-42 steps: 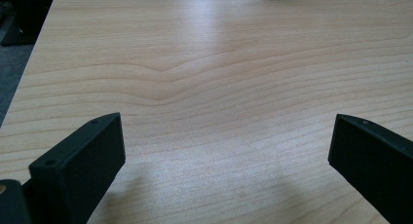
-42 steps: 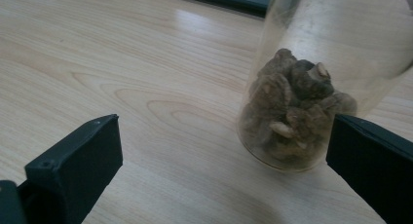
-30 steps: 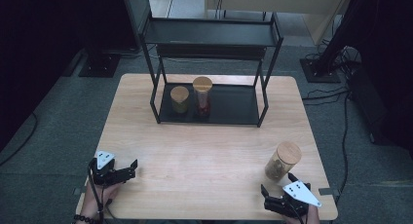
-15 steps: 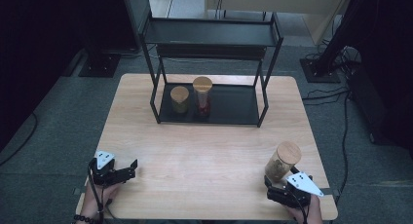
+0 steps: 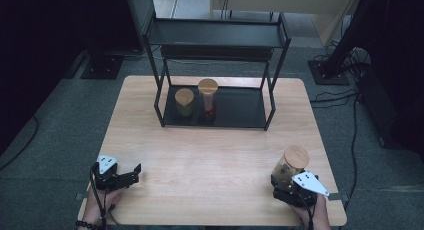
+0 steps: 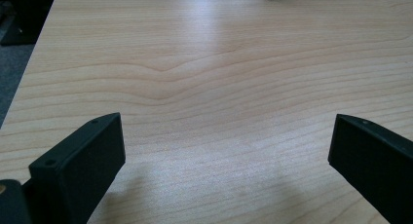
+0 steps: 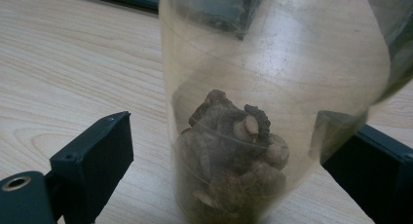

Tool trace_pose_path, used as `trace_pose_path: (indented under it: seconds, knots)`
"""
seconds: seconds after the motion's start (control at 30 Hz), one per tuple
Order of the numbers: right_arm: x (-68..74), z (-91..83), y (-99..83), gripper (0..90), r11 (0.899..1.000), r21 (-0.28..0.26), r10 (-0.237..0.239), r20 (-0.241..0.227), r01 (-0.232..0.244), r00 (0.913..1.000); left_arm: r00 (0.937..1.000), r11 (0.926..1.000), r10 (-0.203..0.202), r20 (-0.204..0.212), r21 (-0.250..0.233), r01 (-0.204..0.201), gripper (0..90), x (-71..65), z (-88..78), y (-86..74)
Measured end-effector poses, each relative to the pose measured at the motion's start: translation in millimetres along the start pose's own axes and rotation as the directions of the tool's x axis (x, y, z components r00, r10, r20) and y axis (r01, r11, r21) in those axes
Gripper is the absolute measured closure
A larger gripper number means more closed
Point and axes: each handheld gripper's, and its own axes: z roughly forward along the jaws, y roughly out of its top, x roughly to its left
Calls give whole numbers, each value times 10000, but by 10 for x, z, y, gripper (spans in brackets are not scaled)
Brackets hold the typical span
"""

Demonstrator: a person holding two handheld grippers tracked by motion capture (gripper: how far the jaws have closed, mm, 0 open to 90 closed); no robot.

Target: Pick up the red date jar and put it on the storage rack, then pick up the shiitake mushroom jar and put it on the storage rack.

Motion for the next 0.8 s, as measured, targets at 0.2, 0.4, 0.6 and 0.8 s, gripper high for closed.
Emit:
trace_pose_path:
  seconds: [0.2, 0.4, 0.6, 0.8]
  knots:
    - [-42, 14, -3, 71, 9998, 59, 169, 137, -170, 9998, 10000, 10000, -14, 33, -6, 14, 2, 3, -1, 0]
    - [-81, -9, 30, 123, 9998, -21, 176, 248, -176, 9995, 10000, 10000, 1, -4, -7, -1, 2, 0, -2, 0]
    - [-86, -13, 59, 189, 10000, -41, 83, 125, -82, 9999, 10000, 10000, -12, 2, -30, 12, 2, 1, -3, -1]
    - [-73, 0, 78, 227, 10000, -49, 35, 82, -35, 10000, 10000, 10000, -13, 24, -13, 13, 2, 2, -1, 0]
